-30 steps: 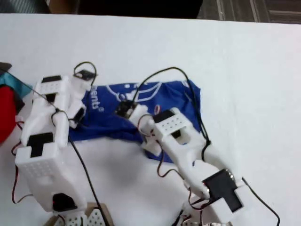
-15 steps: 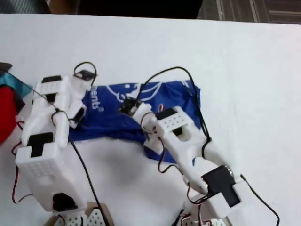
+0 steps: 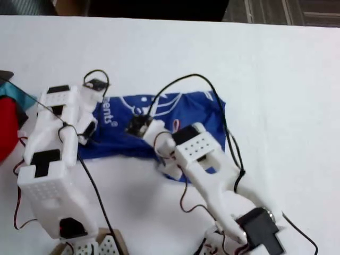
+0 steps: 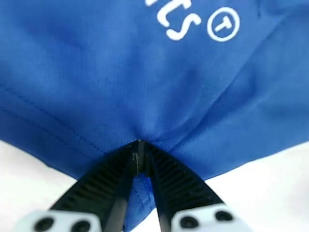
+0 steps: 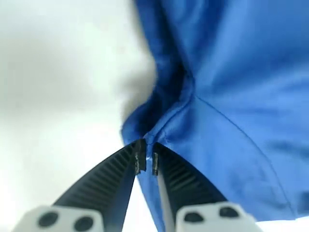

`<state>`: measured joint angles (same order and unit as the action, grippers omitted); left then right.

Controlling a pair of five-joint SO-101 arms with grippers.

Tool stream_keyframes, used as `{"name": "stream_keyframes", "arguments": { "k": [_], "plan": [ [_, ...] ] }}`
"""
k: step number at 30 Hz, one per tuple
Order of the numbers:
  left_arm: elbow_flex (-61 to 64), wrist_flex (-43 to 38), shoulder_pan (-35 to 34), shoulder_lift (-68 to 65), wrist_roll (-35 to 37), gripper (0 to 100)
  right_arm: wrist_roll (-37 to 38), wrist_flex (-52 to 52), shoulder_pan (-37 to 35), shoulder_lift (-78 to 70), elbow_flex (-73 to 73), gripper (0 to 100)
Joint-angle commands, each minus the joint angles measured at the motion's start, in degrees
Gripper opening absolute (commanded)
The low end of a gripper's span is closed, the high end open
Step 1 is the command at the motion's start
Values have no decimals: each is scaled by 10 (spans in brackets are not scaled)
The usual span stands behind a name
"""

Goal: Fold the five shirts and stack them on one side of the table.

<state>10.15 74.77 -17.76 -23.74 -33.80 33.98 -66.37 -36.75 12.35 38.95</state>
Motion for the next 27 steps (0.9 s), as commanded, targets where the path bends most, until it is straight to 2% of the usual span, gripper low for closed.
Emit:
{"name": "stream_keyframes", "arguments": {
  "k": [1, 12, 18, 23, 27],
  "plan": [
    [-1, -18, -3, -6, 1, 27, 0, -19, -34, 32, -4, 22],
    [-1, -18, -3, -6, 1, 27, 4, -2, -41, 30, 28, 28],
    [-1, -18, -3, -6, 1, 27, 4, -7, -42, 36, 40, 187],
    [-1, -18, -3, -6, 1, 27, 5, -45, -44, 46, 33, 190],
    [-1, -18, -3, -6, 1, 27, 38, -43, -42, 58, 63, 190]
  ]
}}
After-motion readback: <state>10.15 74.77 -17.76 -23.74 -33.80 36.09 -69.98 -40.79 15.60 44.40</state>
